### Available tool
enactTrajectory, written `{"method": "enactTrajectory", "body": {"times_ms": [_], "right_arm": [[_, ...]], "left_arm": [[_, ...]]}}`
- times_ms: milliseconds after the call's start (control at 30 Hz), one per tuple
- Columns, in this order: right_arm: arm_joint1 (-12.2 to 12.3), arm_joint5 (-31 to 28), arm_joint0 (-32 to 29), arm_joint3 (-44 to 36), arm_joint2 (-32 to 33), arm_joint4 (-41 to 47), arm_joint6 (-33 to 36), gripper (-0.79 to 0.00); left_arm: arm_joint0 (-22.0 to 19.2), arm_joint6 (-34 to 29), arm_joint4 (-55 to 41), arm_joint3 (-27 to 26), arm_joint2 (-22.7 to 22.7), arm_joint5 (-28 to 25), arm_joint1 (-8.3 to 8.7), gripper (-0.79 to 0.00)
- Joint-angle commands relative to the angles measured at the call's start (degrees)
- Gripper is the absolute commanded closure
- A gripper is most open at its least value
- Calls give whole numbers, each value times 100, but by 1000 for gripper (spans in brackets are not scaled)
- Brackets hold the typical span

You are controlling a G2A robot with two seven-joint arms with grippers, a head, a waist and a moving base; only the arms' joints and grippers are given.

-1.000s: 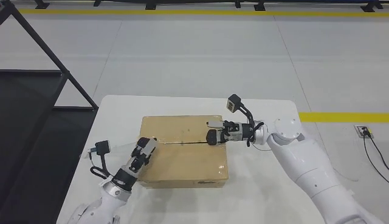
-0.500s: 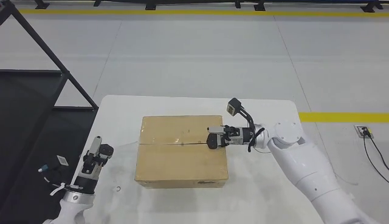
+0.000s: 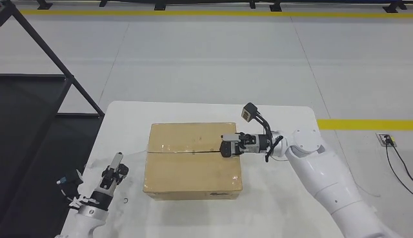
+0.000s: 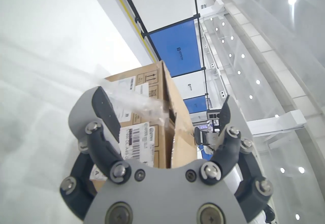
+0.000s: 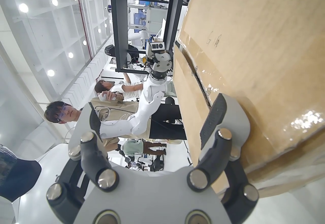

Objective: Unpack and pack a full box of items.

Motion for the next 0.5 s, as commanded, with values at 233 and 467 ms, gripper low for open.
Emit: {"method": "enactTrajectory", "body": {"times_ms": [233, 467], "right_arm": [[-46, 19, 65, 125, -31, 4, 120, -785], [-61, -10, 87, 188, -15, -41, 170, -785]], "left_arm": [[-582, -179, -756, 864, 411, 245, -104, -785], [-1390, -559, -1801, 1644, 694, 413, -211, -785]]}}
